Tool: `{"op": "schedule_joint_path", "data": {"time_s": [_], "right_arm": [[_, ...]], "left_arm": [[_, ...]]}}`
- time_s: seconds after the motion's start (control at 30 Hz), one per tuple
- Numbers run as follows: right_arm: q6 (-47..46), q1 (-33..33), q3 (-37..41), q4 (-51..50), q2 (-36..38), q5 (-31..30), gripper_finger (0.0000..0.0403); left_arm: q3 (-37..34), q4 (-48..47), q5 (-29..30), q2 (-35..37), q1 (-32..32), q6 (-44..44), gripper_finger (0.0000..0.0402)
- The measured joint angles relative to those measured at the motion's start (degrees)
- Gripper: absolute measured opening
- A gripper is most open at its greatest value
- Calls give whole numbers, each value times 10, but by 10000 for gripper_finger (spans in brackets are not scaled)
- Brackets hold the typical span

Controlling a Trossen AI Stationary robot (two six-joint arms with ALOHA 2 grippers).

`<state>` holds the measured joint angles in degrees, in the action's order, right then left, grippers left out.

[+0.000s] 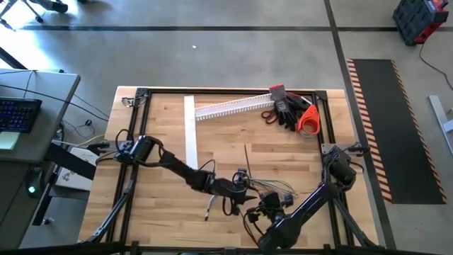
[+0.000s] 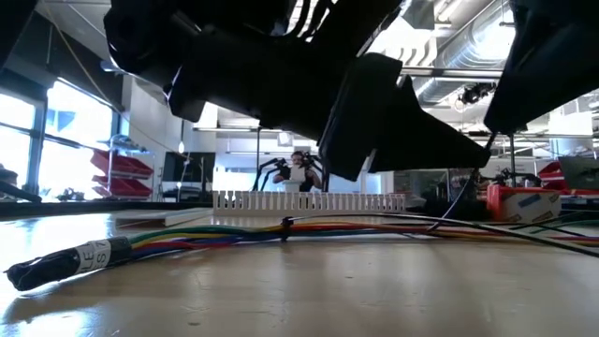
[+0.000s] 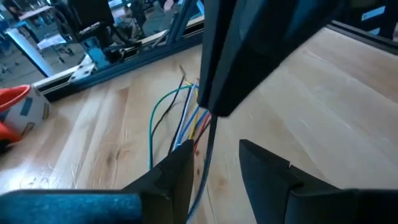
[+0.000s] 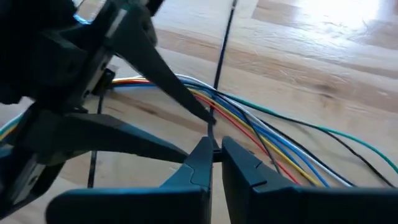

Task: Ziptie cables
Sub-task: Wrap the cable wires with the black zip tie

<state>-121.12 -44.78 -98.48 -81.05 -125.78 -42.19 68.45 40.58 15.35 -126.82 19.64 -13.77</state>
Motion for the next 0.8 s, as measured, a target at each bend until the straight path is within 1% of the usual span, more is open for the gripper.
{"op": "schedule_joint_path", "data": {"time_s": [0.1,0.23,0.33,0.43,0.5,0.6,0.8], "right_arm": [[5,2,0,8,0,-7,0],[6,3,0,11,0,-13,0],[5,3,0,11,0,-13,0],[5,3,0,10,0,-13,0],[4,3,0,10,0,-12,2],[10,3,0,10,0,-11,14],[27,-5,0,0,2,-6,62]], "left_arm": [[0,1,-5,0,-7,9,102],[0,2,-35,0,-17,24,97],[0,-2,-37,0,-21,31,91],[0,-2,-34,0,-20,31,72],[0,-1,-33,0,-20,31,50],[0,-2,-35,0,-20,29,11],[0,-2,-32,0,-20,23,1]]}}
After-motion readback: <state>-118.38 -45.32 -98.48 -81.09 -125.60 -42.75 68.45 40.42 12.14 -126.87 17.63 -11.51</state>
